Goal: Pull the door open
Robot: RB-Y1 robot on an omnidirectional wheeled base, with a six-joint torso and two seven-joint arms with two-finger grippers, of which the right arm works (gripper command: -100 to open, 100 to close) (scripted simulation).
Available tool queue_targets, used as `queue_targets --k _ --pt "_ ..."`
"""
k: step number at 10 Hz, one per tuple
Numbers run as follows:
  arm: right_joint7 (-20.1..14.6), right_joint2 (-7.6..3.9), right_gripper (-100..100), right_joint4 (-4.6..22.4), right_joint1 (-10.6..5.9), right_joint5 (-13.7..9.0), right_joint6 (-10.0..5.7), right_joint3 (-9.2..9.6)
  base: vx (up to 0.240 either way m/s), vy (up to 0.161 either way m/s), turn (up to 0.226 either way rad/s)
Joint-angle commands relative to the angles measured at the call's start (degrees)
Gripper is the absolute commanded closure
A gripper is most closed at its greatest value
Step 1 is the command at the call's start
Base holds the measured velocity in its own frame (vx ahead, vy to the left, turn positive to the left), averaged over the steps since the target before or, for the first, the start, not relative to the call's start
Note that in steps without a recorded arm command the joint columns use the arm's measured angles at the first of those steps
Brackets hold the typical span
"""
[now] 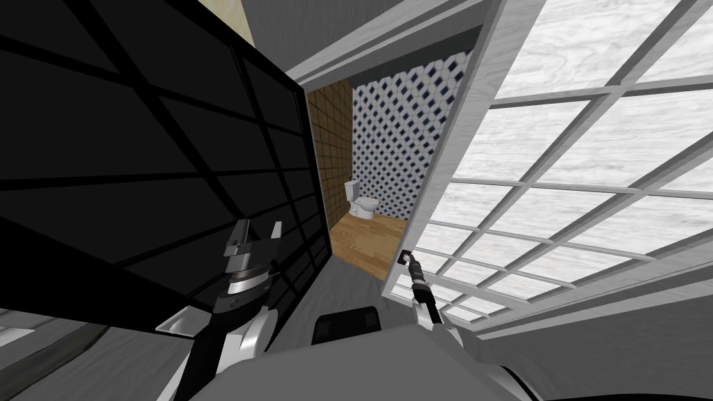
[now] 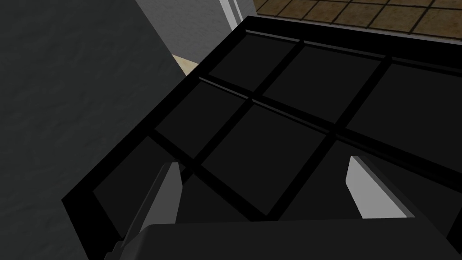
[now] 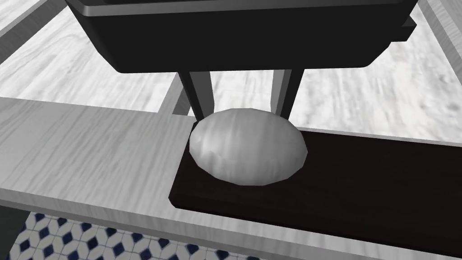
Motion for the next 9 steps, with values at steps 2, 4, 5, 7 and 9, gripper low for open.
queue_targets --k 2,4,5,7,9 --pt "-3.92 0.28 100 -0.37 -0.17 -1.07 0.12 1.13 -0.049 -0.018 0.043" --pt "-6.32 0.21 100 -0.37 -0.24 -1.90 0.15 1.65 -0.040 -0.009 0.029" --pt "-8.55 0.14 100 -0.37 -0.31 -2.73 0.18 2.16 -0.039 -0.006 0.042" --pt "-10.95 0.07 100 -0.37 -0.37 -3.55 0.20 2.68 -0.035 -0.004 0.023" --pt "-13.13 0.07 -100 -0.08 -0.35 -4.64 0.42 2.49 -0.044 -0.022 0.029"
